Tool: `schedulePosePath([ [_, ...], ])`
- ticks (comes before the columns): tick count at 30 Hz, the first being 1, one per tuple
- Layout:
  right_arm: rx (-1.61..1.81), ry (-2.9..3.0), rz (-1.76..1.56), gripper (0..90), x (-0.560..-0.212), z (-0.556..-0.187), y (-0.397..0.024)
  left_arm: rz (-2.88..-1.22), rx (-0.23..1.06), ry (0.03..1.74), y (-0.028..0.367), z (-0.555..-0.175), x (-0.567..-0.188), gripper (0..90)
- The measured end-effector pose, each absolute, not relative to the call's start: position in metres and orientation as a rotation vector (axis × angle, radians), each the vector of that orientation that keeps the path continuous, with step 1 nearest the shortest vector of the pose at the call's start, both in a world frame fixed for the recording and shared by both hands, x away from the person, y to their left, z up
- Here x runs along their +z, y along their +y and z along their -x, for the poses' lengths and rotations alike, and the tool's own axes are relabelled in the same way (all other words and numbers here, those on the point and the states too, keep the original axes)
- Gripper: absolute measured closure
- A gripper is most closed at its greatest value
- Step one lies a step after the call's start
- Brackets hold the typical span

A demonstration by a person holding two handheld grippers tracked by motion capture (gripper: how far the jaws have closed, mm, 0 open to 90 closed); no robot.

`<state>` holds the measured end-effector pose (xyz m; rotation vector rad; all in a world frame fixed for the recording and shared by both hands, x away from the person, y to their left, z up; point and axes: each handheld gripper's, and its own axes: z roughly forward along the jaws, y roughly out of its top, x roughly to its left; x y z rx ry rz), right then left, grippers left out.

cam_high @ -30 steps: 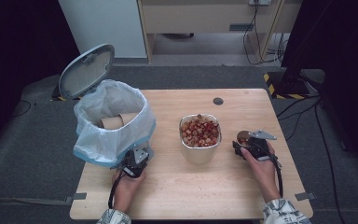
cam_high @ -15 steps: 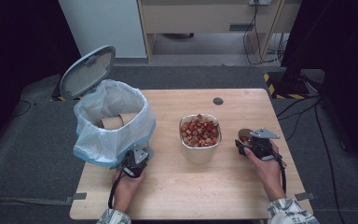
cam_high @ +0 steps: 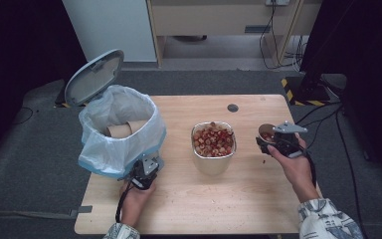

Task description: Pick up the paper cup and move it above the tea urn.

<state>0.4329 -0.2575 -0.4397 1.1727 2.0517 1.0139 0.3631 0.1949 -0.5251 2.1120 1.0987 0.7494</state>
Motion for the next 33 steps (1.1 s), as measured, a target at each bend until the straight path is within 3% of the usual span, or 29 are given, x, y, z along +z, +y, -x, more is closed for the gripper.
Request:
schedulePosePath([
  [33, 0.974, 2.083, -0.902, 33.4, -0.347, -0.476, -0.218, -2.113, 0.752, 1.096, 0.195, -0.363, -0.525, 89.3],
])
